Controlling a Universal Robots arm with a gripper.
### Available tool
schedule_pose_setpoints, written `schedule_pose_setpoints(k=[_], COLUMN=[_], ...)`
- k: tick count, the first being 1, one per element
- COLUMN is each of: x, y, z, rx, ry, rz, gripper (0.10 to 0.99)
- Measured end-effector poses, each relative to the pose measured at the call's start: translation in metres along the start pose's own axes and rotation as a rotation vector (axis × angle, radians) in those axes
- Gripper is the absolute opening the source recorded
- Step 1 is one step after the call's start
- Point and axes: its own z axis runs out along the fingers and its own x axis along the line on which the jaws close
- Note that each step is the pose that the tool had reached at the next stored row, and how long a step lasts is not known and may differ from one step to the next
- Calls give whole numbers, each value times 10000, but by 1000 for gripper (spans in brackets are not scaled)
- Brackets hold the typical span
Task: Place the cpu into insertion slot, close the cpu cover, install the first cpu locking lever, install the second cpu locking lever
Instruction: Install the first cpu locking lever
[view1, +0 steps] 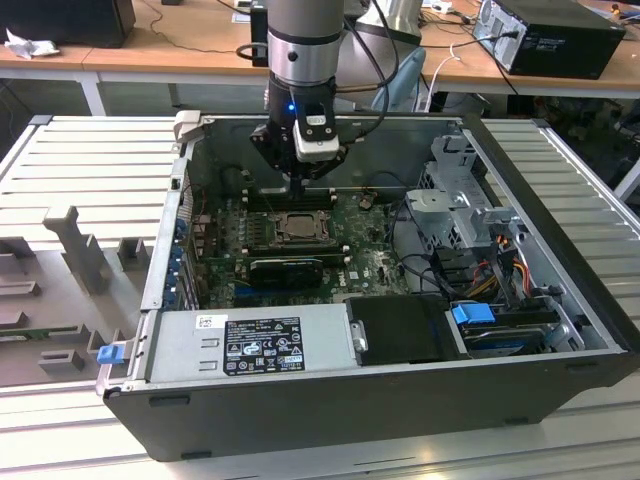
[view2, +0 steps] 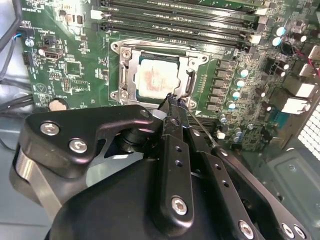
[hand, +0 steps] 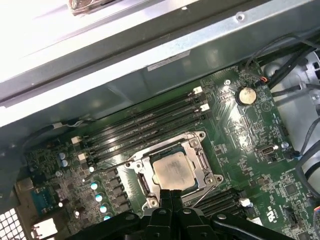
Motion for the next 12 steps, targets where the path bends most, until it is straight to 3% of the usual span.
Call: schedule_pose_setpoints(k=[8,12], x=[0,0], y=[0,0], z=[-1,-1], rx=[16,28], ry=[30,57], rz=[-1170,-2173], gripper=[106,106])
